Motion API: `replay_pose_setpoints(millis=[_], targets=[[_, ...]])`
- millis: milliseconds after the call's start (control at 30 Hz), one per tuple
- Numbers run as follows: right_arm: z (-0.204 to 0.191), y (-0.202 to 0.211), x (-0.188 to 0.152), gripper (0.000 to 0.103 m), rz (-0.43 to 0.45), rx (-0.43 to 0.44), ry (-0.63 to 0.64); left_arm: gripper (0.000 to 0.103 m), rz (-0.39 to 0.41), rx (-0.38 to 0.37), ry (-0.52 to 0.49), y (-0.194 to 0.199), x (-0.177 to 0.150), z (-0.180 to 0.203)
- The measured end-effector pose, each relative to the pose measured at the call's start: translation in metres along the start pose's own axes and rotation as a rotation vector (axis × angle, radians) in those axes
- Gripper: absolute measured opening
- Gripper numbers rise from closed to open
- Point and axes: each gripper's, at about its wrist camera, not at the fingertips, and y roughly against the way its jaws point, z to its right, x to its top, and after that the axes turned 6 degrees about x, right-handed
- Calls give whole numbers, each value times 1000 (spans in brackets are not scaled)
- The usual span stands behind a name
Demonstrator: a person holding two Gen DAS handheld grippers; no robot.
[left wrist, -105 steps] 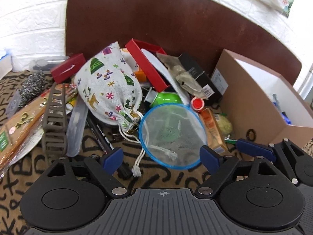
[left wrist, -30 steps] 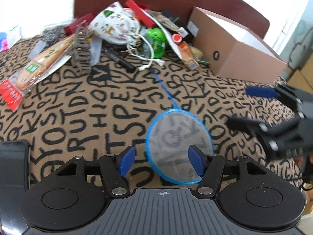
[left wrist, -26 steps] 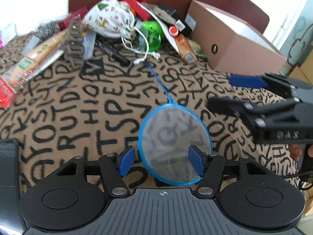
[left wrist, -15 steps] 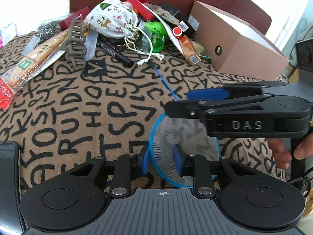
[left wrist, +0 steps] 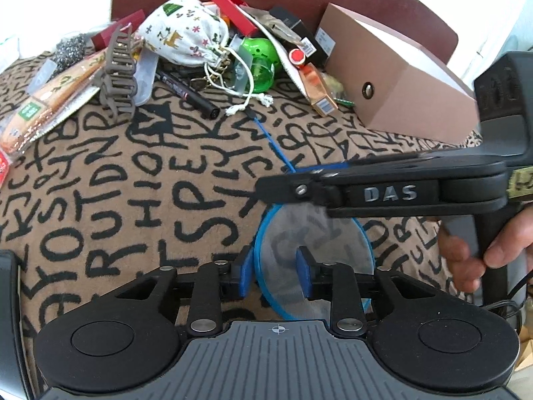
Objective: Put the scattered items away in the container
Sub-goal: 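Grasp the net's blue handle with the right tool while the left tool holds the rim, then carry the net to the cardboard box with both tools and lower it in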
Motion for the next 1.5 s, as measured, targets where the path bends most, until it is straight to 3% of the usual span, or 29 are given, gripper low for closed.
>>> replay_pose_setpoints(millis=[67,100,167,333,533,767,1100,1500], targets=[[1,-1,-1,26,2,0,-18,29,-1,8,-12,-1,2,2],[-1,1,-1,24,11,-1,-15,16,-2,11,-21,-1,2,2],[-6,8,-2,11,37,-5,18,11,-4,-4,-22,1,3,2],[-12,23,-2,7,71,-11,57,3,20,-17,-46,7,4,11],[-18,47,-1,7,123,-18,81,0,56,-38,-81,22,12,22],[-23,87,7,6,230,-51,125,0,128,-35,-195,37,37,52],[-13,165,46,7,431,-237,234,0,314,-122,-357,51,116,130],[57,222,116,7,538,-430,206,1,368,-222,-367,13,222,202]])
